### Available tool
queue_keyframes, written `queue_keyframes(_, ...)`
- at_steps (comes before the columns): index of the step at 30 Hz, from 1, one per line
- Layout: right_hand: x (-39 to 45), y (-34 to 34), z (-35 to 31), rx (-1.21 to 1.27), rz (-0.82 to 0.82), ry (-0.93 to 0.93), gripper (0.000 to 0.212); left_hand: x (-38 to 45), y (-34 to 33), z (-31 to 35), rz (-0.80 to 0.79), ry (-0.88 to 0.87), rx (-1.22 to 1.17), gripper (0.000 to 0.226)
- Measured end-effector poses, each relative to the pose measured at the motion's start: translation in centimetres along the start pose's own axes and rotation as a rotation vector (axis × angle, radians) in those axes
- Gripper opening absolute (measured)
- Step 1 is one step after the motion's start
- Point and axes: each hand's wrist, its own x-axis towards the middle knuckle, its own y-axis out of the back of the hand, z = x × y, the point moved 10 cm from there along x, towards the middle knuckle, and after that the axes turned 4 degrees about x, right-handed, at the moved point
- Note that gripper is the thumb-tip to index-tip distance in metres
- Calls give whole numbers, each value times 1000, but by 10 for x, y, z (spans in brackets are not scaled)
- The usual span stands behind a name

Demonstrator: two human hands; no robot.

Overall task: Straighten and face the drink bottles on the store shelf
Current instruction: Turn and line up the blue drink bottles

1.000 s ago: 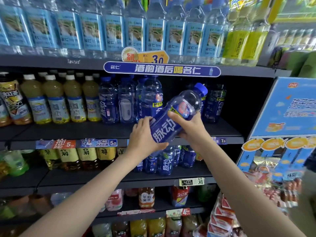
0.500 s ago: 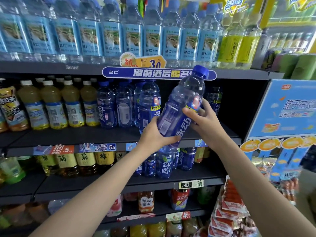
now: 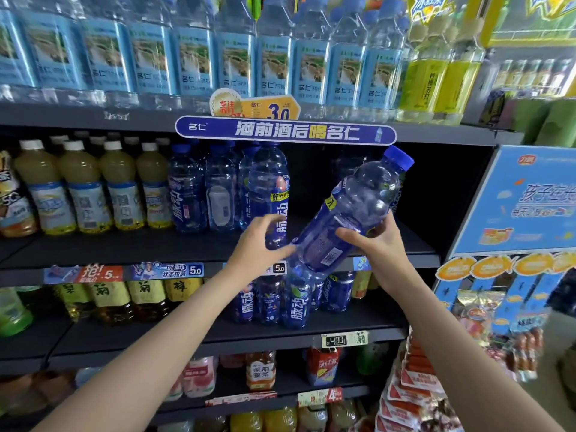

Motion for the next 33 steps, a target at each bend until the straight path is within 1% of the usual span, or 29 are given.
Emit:
queue_keyframes(3, 7, 9, -3, -90, 9, 79, 92, 13, 13, -16, 147, 68, 44, 58)
queue_keyframes(5, 13, 12, -5, -137, -8, 123, 93, 19, 19, -21, 210, 92, 47, 61)
queue_keyframes(7, 19, 13, -6, -224, -16, 171, 99, 24, 23, -25, 259, 112, 47, 64)
queue_keyframes(8, 22, 12, -6, -288, -22, 191, 103, 26, 25, -27, 282, 127, 39, 66)
queue_keyframes(10, 28, 7, -5, -416, -48, 238, 99, 31, 24, -33, 302, 155, 21, 69)
queue_keyframes(11, 31, 5, -5, -462, -62, 261, 97, 34, 23, -35, 301, 167, 14, 70)
queue_keyframes(13, 35, 0, -4, -507, -79, 289, 99, 39, 21, -38, 297, 168, 6, 73)
queue_keyframes(15, 45, -2, -2, -523, -76, 289, 101, 45, 20, -41, 303, 169, 6, 77)
queue_keyframes(18, 63, -6, 5, -504, -83, 221, 104, 54, 19, -45, 299, 197, 12, 84)
queue_keyframes(22, 88, -14, 20, -512, -61, 136, 97, 64, 12, -52, 247, 250, -5, 88)
queue_keyframes(24, 100, -22, 27, -508, -46, 100, 98, 67, 9, -58, 237, 273, -19, 87)
queue_keyframes(27, 114, -34, 32, -509, -21, 83, 98, 67, 9, -63, 266, 272, -52, 84)
queue_keyframes(30, 119, -46, 37, -489, -10, 105, 102, 65, 9, -64, 267, 252, -80, 85)
queue_keyframes(33, 107, -48, 68, -559, -7, 46, 104, 66, 8, -70, 232, 261, -68, 86)
